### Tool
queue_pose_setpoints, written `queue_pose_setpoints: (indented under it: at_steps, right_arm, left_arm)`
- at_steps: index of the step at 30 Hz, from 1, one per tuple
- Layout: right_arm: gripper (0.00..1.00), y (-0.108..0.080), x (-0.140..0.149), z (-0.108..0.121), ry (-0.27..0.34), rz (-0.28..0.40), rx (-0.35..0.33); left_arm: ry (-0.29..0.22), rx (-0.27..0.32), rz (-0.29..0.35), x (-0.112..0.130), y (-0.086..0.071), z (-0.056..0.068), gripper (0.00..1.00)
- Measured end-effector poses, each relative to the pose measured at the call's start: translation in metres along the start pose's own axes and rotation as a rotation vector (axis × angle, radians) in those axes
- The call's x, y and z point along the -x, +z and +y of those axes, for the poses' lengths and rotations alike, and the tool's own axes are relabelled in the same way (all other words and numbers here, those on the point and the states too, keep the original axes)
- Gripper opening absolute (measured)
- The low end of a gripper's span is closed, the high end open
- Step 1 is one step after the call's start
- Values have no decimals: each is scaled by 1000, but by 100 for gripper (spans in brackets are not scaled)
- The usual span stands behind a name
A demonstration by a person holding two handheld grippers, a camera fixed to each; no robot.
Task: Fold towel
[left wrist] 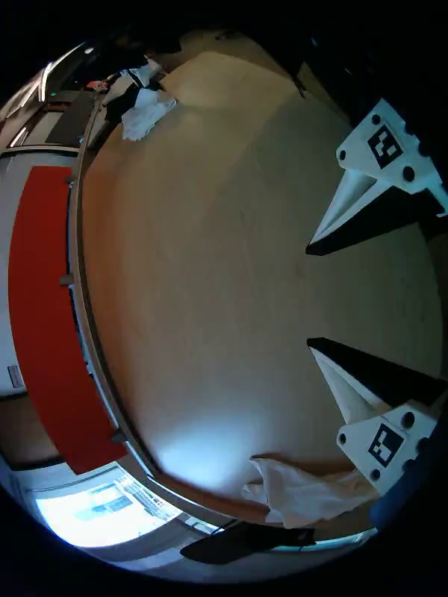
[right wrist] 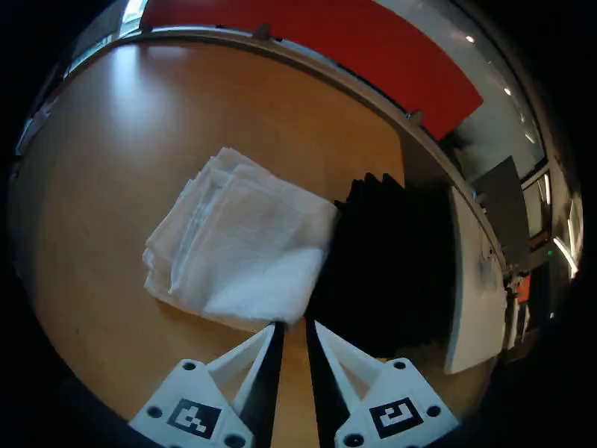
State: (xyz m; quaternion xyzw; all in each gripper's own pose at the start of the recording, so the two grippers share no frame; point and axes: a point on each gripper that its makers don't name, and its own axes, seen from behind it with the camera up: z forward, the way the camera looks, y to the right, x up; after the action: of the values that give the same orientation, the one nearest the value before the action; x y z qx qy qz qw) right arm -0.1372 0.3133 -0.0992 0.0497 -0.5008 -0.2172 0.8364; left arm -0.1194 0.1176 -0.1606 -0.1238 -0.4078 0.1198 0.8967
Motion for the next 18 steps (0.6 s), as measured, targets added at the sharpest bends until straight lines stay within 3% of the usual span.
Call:
queue_pose_setpoints:
  at_steps: [5, 7, 11, 18]
  right_arm:
    - [53, -6, -4, -2, 0, 21, 0]
    - [70, -9, -6, -3, -2, 30, 2]
    - [80, -13, -10, -5, -6, 44, -1]
    - [80, -15, -16, -19, -11, 59, -34]
  left_arm:
    - [1, 3, 3, -1, 0, 0, 81]
    - [1, 4, 5, -2, 0, 1, 81]
    - [0, 4, 8, -3, 0, 0, 81]
    - [-4, 2, 9, -1, -1, -3, 81]
